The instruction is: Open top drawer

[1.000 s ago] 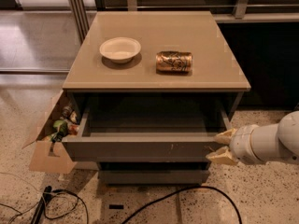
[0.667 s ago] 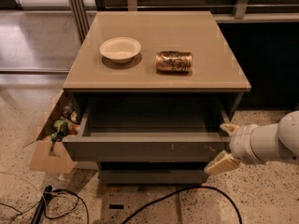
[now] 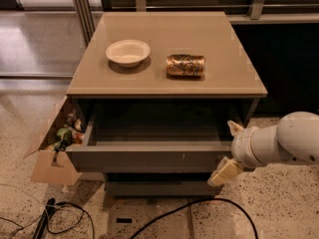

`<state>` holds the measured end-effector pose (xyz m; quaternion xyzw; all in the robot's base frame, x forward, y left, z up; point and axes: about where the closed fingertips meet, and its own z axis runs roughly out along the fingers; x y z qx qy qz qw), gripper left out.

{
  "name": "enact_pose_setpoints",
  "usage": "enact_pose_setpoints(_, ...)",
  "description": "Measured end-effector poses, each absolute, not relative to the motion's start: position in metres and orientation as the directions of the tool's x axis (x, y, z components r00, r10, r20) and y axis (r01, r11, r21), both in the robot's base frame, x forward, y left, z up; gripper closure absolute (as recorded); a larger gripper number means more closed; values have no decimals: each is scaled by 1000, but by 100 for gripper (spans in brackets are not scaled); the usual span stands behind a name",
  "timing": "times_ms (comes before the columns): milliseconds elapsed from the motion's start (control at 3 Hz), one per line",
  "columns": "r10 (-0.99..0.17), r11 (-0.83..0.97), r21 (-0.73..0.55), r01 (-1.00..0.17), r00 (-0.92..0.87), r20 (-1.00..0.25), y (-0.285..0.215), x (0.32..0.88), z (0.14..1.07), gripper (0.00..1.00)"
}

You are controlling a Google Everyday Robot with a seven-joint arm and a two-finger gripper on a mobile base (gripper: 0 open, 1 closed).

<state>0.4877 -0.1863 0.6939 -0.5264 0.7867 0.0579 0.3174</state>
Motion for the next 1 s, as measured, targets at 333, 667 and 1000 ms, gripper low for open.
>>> enact_pose_setpoints(333,-782,429,-188,-884,-258,-568,-166,500,659,0)
enact_pose_setpoints(667,-782,429,-188,-884,-258,-568,-166,500,659,0)
enact_pose_setpoints(1000,-782,429,-188,-884,-258,-568,-166,500,659,19)
